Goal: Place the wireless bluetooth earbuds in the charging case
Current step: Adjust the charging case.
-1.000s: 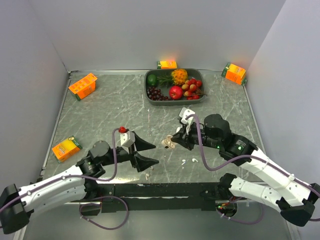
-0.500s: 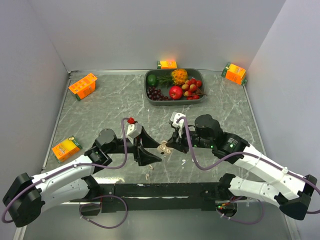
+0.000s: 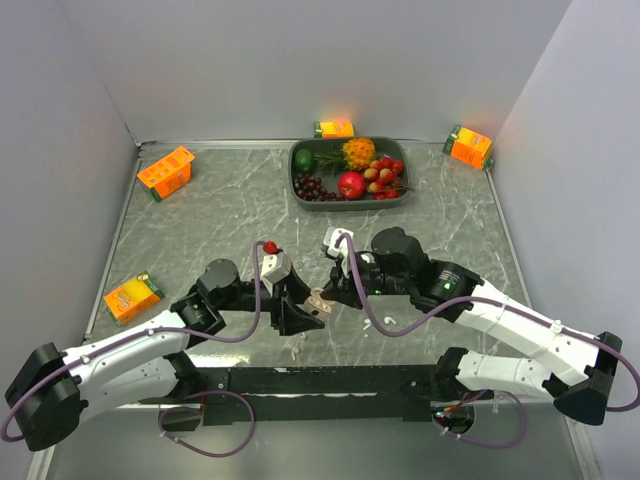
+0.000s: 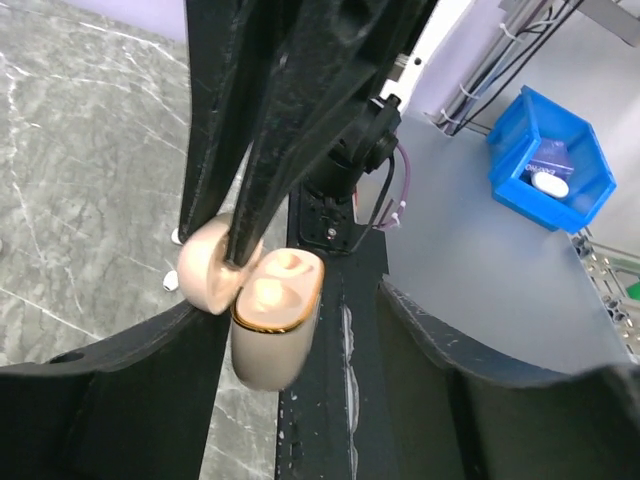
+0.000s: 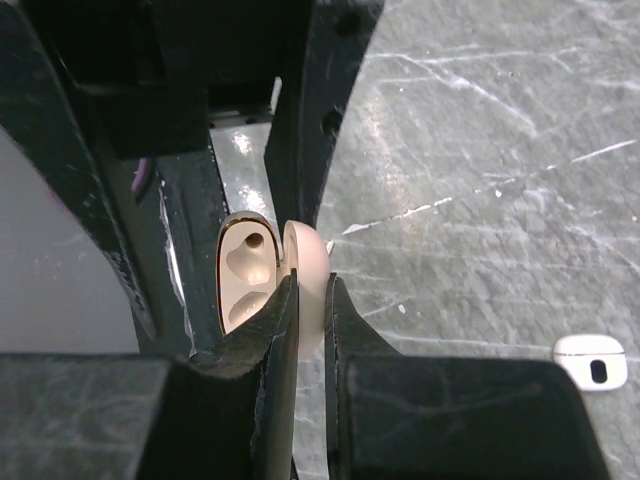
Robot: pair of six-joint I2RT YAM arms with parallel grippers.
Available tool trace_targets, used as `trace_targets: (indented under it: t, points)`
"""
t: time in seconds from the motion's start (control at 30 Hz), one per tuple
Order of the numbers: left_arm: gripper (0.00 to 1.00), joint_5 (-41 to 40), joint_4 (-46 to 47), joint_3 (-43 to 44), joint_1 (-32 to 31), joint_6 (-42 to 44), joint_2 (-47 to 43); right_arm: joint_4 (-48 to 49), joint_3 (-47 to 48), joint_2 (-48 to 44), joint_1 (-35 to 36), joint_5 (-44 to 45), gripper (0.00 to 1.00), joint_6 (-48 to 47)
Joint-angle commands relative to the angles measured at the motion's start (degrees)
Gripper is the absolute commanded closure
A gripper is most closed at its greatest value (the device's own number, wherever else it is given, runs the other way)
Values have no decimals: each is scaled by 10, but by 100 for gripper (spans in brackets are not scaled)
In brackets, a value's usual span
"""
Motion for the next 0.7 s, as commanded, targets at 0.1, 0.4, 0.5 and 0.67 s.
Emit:
trace_targets:
  t: [0.1, 0.4, 0.5, 0.67]
  points:
    - [43, -22, 22, 8, -6, 12, -20, 28, 45, 4, 25, -1, 100, 3]
    - [51, -22, 8, 8, -6, 18, -27, 34, 45, 1, 31, 3, 100, 8]
    - [45, -25, 12, 4, -6, 15, -30, 32, 49, 0, 31, 3, 100, 7]
    - [43, -24, 16, 2, -6, 13, -28, 29, 51, -1, 30, 3, 100, 4]
